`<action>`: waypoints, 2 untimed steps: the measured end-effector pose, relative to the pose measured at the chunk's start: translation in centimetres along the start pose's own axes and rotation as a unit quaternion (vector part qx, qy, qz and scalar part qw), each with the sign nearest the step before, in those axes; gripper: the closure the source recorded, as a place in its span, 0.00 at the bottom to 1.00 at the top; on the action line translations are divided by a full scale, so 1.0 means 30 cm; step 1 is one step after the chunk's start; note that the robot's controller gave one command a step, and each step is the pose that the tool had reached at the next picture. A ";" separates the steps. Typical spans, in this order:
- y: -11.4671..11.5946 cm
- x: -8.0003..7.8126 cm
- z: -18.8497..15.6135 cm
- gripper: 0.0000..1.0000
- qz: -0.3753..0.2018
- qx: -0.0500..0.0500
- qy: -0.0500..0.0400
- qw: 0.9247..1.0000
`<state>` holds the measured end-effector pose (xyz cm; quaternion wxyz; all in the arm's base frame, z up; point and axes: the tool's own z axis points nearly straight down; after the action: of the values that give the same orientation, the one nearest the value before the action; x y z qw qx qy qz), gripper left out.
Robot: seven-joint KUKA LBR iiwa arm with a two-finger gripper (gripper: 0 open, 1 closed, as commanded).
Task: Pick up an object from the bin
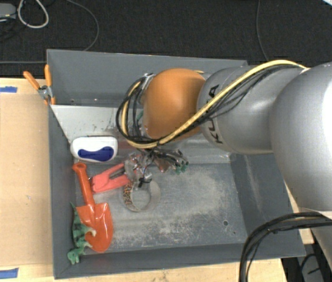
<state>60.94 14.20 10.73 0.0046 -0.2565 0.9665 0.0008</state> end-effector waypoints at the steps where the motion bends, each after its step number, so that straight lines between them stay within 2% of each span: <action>1: 0.000 -0.008 -0.053 1.00 0.001 0.001 -0.004 1.000; 2: 0.000 -0.006 -0.051 1.00 0.001 0.000 -0.003 1.000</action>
Offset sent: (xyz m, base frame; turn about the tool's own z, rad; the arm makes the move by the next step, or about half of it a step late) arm 0.0017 0.0008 0.0214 0.0006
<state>61.08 14.30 12.25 0.0077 -0.2555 0.9668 0.0013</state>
